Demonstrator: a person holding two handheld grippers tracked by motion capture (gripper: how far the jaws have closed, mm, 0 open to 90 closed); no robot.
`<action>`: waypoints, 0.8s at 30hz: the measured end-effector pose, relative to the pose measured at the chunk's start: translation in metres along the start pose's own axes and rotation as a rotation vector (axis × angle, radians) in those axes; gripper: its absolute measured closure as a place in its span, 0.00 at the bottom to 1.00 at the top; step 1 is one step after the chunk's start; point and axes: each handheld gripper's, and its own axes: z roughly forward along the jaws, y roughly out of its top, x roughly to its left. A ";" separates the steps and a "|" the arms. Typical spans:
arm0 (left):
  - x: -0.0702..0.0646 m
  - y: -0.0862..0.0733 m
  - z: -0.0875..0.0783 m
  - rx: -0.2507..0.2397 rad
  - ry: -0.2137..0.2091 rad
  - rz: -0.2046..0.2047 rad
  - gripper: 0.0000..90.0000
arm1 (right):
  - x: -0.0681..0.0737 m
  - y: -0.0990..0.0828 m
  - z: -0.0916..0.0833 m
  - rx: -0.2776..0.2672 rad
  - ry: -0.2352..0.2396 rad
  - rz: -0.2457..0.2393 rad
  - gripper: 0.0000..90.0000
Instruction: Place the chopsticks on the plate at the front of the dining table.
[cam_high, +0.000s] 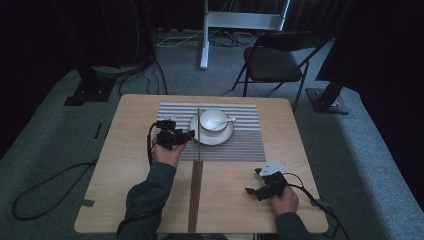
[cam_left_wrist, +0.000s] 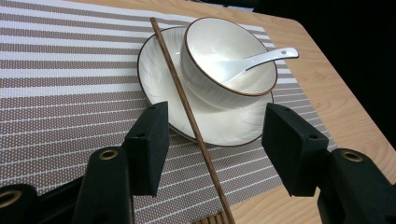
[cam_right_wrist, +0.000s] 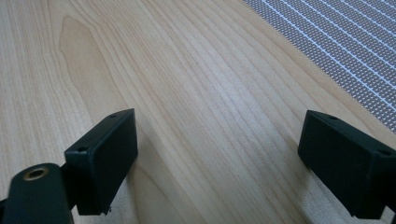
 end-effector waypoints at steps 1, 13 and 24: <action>0.000 0.000 -0.001 0.000 0.001 -0.003 0.46 | 0.000 0.000 0.000 0.000 0.000 0.000 0.13; 0.002 -0.007 -0.004 0.010 -0.002 0.000 0.45 | 0.000 0.000 0.000 0.000 0.000 0.000 0.13; 0.001 -0.019 -0.011 0.005 -0.025 -0.006 0.45 | 0.000 0.000 0.000 0.000 0.000 0.001 0.13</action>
